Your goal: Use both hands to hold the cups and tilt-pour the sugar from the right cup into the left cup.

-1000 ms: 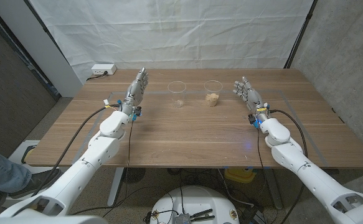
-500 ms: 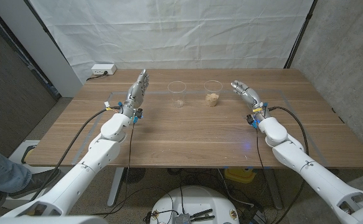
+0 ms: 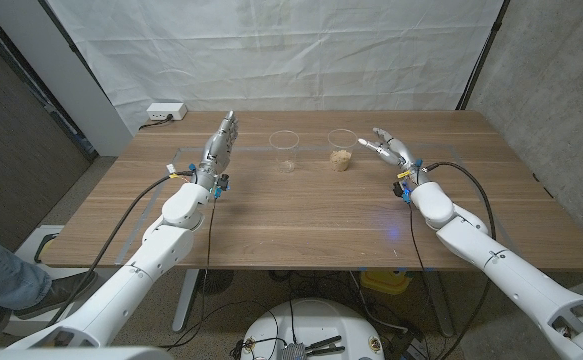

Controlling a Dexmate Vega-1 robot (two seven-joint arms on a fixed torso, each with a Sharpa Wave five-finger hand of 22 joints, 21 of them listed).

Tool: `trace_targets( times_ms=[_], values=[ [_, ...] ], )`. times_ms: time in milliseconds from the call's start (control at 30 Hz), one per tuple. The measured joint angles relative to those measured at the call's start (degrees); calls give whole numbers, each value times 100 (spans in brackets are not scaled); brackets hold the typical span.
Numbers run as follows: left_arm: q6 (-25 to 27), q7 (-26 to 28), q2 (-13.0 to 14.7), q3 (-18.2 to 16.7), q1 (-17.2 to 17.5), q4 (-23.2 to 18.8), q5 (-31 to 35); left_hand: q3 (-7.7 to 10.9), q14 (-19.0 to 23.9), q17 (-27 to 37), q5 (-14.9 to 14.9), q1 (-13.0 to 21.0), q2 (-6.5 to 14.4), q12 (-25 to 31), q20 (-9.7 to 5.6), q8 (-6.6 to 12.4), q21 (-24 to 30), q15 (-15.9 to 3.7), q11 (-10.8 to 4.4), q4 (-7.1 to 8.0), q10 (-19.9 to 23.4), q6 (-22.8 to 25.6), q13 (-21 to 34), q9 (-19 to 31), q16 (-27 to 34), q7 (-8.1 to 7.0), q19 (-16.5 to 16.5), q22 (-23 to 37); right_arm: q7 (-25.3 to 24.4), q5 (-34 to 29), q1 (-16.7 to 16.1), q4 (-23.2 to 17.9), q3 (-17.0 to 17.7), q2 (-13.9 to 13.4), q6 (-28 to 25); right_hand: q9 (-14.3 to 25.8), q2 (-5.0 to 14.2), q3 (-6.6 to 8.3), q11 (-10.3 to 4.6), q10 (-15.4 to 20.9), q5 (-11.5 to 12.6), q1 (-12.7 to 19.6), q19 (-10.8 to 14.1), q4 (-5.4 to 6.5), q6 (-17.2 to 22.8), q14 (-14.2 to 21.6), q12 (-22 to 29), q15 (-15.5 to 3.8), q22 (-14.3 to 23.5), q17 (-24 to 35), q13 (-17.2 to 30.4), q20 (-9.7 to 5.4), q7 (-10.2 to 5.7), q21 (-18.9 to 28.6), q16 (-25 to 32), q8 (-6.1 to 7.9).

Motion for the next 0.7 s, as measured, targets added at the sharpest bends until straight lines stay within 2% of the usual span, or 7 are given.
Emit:
trace_targets(
  times_ms=[200, 467, 700],
  values=[
    [-20, 40, -2, -6, 13, -39, 13, 0, 0, 0, 0, 0, 0, 0, 19, 0, 0, 0, 0, 0, 0, 0, 0, 0, 0, 0, -21, 0, -83, -231, 68, -53, -81, -45, -268, 0, -23, -57, 39, -257, 42, 23, -182, 2, -209, -180, 0, 63, 0, 0, 0, 20, 17, 0, 0, -10],
    [-20, 97, 24, -7, 25, -110, 48, 0, 0, 0, 0, 0, 0, 0, 19, -26, -33, 0, 0, 0, 0, 0, 0, 0, 0, 0, -21, 0, -163, -385, 161, 24, -204, -27, -356, 28, -23, -252, 154, -645, 84, 23, -459, 67, -725, -499, 0, 178, 1, 15, 25, 10, 150, 0, 0, -33],
    [28, 125, 39, -5, 27, -147, 60, 0, 0, 0, 0, 0, 0, 0, 19, -26, -33, 0, 0, 0, 0, 0, 0, 0, 0, 0, -20, 0, -168, -456, 200, 86, -276, -3, -409, 28, -23, -307, 161, -668, 84, 23, -511, 93, -736, -518, 0, 196, 1, 15, 25, 21, 142, 0, 0, -33]
  ],
)
